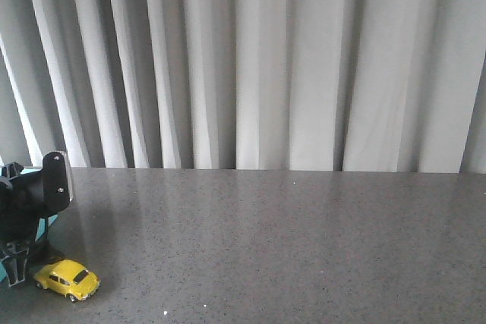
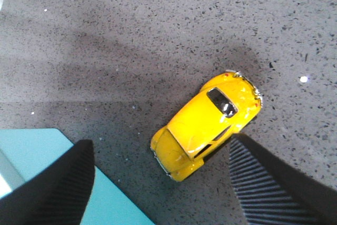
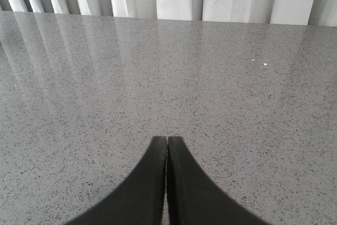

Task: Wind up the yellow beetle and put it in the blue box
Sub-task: 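Lower the open left gripper over the yellow car, then close the left gripper on the car and lift it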

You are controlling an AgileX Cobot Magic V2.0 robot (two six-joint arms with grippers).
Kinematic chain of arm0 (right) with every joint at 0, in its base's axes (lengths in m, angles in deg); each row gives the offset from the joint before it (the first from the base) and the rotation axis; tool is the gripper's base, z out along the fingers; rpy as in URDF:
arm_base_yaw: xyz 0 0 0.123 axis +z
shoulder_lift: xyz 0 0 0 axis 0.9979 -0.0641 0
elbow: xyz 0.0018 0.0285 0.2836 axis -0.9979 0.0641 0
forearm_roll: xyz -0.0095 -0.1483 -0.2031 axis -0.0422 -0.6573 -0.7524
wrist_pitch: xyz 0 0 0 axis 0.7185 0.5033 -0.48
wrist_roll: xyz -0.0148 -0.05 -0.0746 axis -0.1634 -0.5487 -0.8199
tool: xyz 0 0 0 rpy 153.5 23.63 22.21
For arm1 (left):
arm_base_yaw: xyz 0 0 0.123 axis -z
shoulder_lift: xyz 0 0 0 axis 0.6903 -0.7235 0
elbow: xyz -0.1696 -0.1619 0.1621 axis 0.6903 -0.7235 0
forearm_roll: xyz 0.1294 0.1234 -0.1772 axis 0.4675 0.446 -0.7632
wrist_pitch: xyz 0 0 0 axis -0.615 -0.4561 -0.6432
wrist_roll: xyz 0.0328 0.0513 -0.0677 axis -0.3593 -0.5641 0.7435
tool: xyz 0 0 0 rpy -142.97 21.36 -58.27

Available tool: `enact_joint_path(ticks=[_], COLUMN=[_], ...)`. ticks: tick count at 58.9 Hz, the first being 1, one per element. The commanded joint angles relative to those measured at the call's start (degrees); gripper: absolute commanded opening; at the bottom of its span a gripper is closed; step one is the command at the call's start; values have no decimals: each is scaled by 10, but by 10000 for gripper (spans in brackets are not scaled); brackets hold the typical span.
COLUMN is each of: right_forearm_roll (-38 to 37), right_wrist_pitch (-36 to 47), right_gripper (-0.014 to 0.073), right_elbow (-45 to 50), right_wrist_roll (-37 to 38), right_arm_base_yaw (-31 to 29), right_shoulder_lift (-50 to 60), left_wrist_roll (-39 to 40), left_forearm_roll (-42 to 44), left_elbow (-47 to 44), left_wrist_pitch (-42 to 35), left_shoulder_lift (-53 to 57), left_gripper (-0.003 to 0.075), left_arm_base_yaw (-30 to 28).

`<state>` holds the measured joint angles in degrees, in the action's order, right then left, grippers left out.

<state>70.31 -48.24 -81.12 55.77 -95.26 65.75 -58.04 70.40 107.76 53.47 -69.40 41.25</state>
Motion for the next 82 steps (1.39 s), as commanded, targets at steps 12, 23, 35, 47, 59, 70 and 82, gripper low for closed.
enact_joint_path(ticks=[12,23,35,47,59,70,82], right_forearm_roll=[7,7,7,7,7,7,7], right_wrist_pitch=[37,38,37,37,37,37,37], right_gripper=[-7,-7,-7,-7,-7,-7,-7], right_elbow=[-15,-15,-15,-15,-15,-15,-15], right_wrist_roll=[-2,-2,-2,-2,-2,-2,-2], right_arm_base_yaw=[-1,-1,-1,-1,-1,-1,-1], right_shoulder_lift=[-4,-4,-4,-4,-4,-4,-4], left_wrist_roll=[-12,-26,-37,-55,-57,-66,-67], left_forearm_roll=[-5,-1,5,9,-7,-43,-61], left_elbow=[17,17,18,19,19,19,19], left_wrist_pitch=[-17,-26,-51,-83,-93,-86,-77], left_shoulder_lift=[-11,-36,-76,-118,-135,-136,-136], left_gripper=[529,529,524,525,487,262,-8], left_arm_base_yaw=[4,4,4,9,20,24,31])
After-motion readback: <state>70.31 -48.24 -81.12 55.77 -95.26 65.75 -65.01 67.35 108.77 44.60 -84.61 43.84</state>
